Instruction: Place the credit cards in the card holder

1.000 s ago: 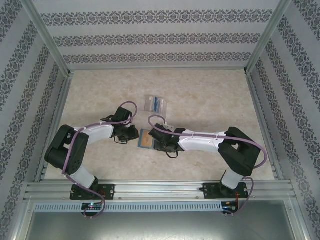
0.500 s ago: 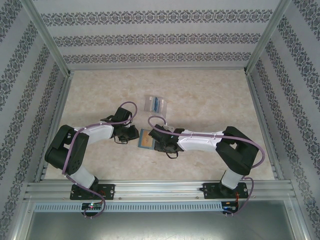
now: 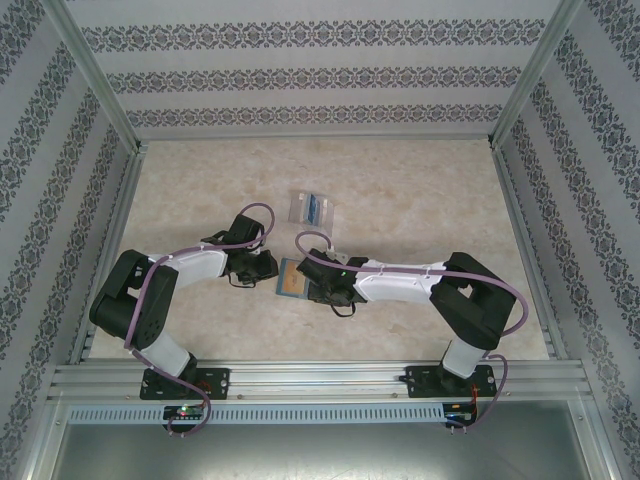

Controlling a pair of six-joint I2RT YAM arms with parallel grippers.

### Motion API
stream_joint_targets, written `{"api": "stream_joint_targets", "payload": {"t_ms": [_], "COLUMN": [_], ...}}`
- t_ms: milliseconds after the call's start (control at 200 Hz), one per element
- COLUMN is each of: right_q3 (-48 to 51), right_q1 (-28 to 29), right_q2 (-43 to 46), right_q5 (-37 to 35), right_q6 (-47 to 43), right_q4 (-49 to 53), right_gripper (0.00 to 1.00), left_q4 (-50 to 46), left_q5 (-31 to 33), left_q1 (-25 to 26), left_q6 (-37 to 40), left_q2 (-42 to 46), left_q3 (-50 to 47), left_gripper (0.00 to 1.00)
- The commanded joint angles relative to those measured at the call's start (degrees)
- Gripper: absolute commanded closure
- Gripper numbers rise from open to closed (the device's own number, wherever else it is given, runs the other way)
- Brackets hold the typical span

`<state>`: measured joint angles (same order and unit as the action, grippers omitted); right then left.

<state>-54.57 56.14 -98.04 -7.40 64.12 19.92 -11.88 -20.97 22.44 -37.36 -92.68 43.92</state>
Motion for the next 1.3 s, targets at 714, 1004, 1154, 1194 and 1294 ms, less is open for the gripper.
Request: {"api": "stream_joint_targets", "payload": {"t_ms": [714,1004,1154,1194,1294], "right_q3": [2.80,3.25,3.32,3.49,3.78], "right_q1": [-0.46,-1.44,-1.84,-1.96,-2.43], "right_q2": [-0.22,-0.39,-0.66,-0.50,-0.23], "right_q5": [2.40,4.08,4.66,4.87,5.39], "right_q6": [-2.24,-3.99,-4.47,-4.60,-5.03], "right_q4": [-8.53,-13.92,-15.69,-16.40,-17.83], "right_gripper": [0.59,0.60,0.60,0.60,0.61], "left_q4": [7.15,7.24,7.31,7.31,7.30], "left_q5": [-6.25,-6.27,-6.19,-6.11,-6.10], "left_q1": [2.45,2.48,2.49,2.51,2.45], "left_q6": [-0.45,-0.52,-0.49,-0.52,-0.49], "left_q2": [-3.82,-3.47,-3.35,-3.32,-3.12], "left_q3": [-2.38,-2.69,-2.72,-2.83,-2.85], "left_gripper": [0.80,0.80,0.80,0.80,0.80]}}
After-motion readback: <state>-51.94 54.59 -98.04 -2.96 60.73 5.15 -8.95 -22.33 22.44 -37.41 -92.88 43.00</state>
